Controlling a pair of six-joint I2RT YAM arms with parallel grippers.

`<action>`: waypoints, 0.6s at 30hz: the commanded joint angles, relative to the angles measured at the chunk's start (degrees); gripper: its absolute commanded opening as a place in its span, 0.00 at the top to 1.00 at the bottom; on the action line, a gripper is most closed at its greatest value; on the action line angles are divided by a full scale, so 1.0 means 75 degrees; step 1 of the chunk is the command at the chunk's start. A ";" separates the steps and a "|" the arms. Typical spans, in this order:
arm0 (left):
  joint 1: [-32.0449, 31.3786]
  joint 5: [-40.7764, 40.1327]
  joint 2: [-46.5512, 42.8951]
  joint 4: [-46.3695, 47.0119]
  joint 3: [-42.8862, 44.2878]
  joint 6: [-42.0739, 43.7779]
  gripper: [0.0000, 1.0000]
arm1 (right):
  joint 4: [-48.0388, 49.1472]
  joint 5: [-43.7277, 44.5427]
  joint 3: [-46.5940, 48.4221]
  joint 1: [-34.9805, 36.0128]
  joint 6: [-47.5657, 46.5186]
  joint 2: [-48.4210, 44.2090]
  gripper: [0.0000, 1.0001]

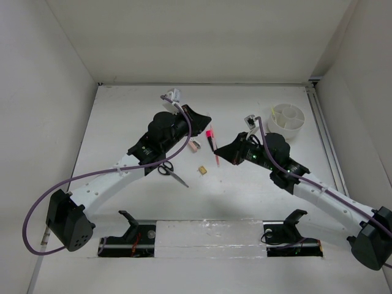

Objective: Sort the stationery into containers
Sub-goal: Close the pen cap on the pen.

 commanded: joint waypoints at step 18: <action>-0.0007 0.0227 -0.0196 0.0498 -0.0104 -0.0069 1.00 | 0.0246 0.0038 0.0550 -0.0015 -0.0201 0.0121 1.00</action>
